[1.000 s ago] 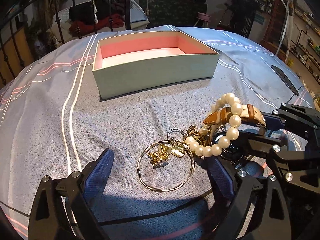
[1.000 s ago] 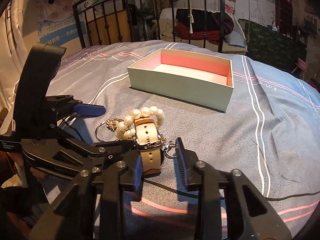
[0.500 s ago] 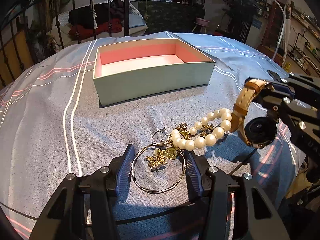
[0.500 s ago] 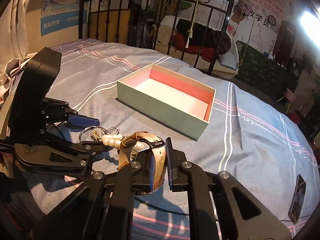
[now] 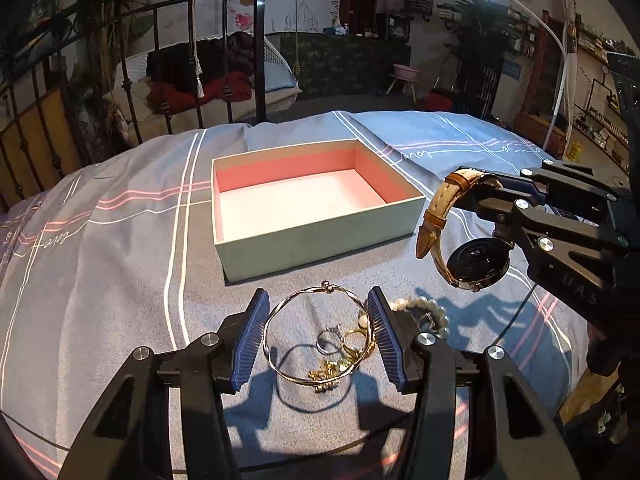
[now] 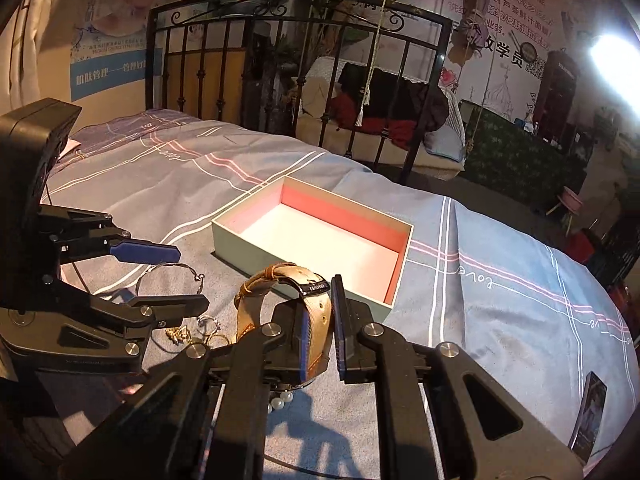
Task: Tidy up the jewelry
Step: 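Carry the watch and bangle into the green box and open both tools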
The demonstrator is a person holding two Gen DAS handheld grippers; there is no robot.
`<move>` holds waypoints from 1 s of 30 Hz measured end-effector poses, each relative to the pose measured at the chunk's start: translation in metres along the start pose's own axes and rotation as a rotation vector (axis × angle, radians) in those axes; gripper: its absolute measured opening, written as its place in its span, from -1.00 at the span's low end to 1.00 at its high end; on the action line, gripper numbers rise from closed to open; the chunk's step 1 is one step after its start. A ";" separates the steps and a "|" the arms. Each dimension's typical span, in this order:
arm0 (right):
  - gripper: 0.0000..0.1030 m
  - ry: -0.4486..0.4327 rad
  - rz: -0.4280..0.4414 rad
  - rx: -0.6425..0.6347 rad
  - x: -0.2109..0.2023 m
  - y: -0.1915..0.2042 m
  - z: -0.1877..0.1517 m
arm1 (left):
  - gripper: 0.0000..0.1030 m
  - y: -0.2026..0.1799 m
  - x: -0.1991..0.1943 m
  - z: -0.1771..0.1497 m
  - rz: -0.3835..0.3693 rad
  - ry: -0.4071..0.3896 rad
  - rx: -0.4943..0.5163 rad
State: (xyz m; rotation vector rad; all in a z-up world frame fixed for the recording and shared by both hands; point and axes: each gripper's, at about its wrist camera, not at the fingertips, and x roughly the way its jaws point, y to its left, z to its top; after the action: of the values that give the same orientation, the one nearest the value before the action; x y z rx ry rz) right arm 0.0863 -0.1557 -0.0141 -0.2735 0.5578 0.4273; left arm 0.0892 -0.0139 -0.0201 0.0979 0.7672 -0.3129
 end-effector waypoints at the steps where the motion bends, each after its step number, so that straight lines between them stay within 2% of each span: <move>1: -0.80 -0.004 -0.001 0.004 0.002 -0.002 0.003 | -0.03 0.002 0.002 0.007 0.005 -0.006 -0.003; 8: -0.80 -0.011 -0.020 0.076 0.038 -0.033 0.038 | -0.02 0.020 0.020 0.066 0.023 -0.038 -0.056; 14: -0.80 0.054 -0.022 0.130 0.093 -0.056 0.062 | -0.02 0.033 0.061 0.105 0.005 0.035 -0.119; 18: -0.80 0.110 -0.010 0.136 0.124 -0.058 0.066 | -0.04 0.036 0.085 0.114 0.015 0.081 -0.137; 23: -0.80 0.176 0.026 0.171 0.151 -0.062 0.055 | -0.03 0.048 0.113 0.108 0.035 0.142 -0.176; 30: -0.79 0.252 0.029 0.148 0.172 -0.057 0.039 | -0.03 0.048 0.126 0.101 0.083 0.175 -0.150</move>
State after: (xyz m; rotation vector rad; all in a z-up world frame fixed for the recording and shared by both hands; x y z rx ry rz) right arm 0.2618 -0.1374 -0.0718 -0.1778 0.8372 0.3793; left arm 0.2569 -0.0188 -0.0366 0.0150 0.9547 -0.1685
